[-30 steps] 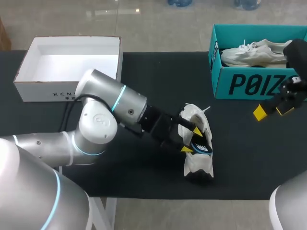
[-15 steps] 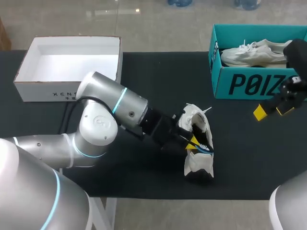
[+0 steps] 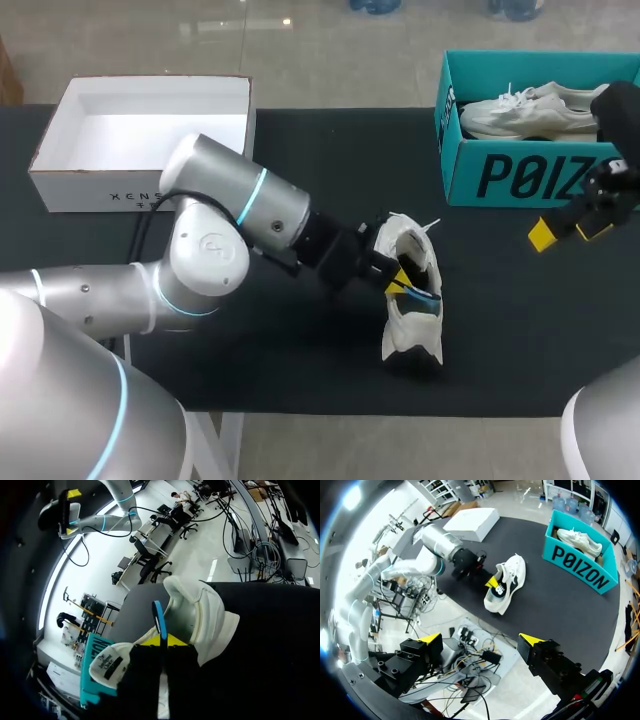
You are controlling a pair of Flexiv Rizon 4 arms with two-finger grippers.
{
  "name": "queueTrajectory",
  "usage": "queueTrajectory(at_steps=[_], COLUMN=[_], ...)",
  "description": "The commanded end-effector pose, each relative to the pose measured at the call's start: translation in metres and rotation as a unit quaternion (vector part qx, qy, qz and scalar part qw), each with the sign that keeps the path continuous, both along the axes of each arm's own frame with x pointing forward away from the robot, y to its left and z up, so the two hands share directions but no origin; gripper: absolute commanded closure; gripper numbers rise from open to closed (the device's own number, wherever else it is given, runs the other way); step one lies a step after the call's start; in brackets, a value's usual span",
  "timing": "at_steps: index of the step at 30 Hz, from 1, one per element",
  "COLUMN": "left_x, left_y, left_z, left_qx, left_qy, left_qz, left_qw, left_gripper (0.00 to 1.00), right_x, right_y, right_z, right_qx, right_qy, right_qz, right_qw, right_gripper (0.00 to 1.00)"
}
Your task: Take the shoe out of the shoebox, open the shoe tongue, remove and reinsert the insole, then place the shoe into the shoebox
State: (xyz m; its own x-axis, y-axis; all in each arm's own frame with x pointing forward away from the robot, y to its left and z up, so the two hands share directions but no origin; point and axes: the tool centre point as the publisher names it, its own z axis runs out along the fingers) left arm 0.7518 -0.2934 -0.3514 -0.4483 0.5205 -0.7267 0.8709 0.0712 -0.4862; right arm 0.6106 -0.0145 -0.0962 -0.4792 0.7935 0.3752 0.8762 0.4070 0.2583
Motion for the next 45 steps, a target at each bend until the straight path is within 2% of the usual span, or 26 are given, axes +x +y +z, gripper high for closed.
queueTrajectory(at_steps=[1,6,10,11,13,14,15,17,22,34,35,36,37,39,40,41,45], left_x=[-0.003,-0.019,-0.018,-0.017,-0.015,-0.014,-0.014,-0.014,-0.022,-0.029,-0.028,-0.027,-0.027,-0.026,-0.026,-0.026,-0.029], left_y=[-0.007,-0.007,-0.001,0.001,0.003,0.004,0.005,0.005,0.004,0.005,0.006,0.006,0.006,0.007,0.008,0.008,0.008], left_z=[-0.013,-0.028,-0.030,-0.027,-0.021,-0.018,-0.014,-0.007,0.010,0.024,0.025,0.027,0.028,0.030,0.030,0.031,0.031], left_qx=[0.010,0.025,0.028,0.025,0.016,0.011,0.006,-0.005,-0.022,-0.036,-0.034,-0.032,-0.025,-0.013,-0.006,0.005,0.071], left_qy=[0.006,0.027,0.030,0.030,0.029,0.030,0.030,0.029,0.031,0.053,0.055,0.055,0.055,0.054,0.057,0.059,0.047], left_qz=[-0.009,-0.029,-0.027,-0.024,-0.018,-0.016,-0.015,-0.011,-0.016,-0.021,-0.019,-0.018,-0.016,-0.014,-0.013,-0.012,-0.019], left_qw=[1.000,0.999,0.999,0.999,0.999,0.999,0.999,0.999,0.999,0.998,0.998,0.998,0.998,0.998,0.998,0.998,0.996], left_gripper=[1.00,1.00,1.00,0.80,0.49,0.20,0.08,0.00,0.00,0.02,0.31,0.45,0.54,0.78,0.93,1.00,1.00], right_x=[0.003,0.003,0.003,0.003,0.003,0.003,0.003,0.003,0.003,0.003,0.003,0.003,0.003,0.003,0.003,0.003,0.003], right_y=[0.001,0.001,0.001,0.001,0.001,0.001,0.001,0.001,0.001,0.001,0.001,0.001,0.001,0.001,0.001,0.001,0.001], right_z=[0.001,0.001,0.001,0.001,0.001,0.001,0.001,0.001,0.001,0.001,0.001,0.001,0.001,0.001,0.001,0.001,0.001], right_qx=[-0.002,-0.002,-0.002,-0.002,-0.002,-0.002,-0.002,-0.002,-0.002,-0.002,-0.002,-0.002,-0.002,-0.002,-0.002,-0.002,-0.002], right_qy=[0.003,0.003,0.003,0.003,0.003,0.003,0.003,0.003,0.003,0.003,0.003,0.003,0.003,0.003,0.003,0.003,0.003], right_qz=[0.001,0.001,0.001,0.001,0.001,0.001,0.001,0.001,0.001,0.001,0.001,0.001,0.001,0.001,0.001,0.001,0.001], right_qw=[1.000,1.000,1.000,1.000,1.000,1.000,1.000,1.000,1.000,1.000,1.000,1.000,1.000,1.000,1.000,1.000,1.000], right_gripper=[0.00,0.00,0.00,0.00,0.00,0.00,0.00,0.00,0.00,0.00,0.00,0.00,0.00,0.00,0.00,0.00,0.00])
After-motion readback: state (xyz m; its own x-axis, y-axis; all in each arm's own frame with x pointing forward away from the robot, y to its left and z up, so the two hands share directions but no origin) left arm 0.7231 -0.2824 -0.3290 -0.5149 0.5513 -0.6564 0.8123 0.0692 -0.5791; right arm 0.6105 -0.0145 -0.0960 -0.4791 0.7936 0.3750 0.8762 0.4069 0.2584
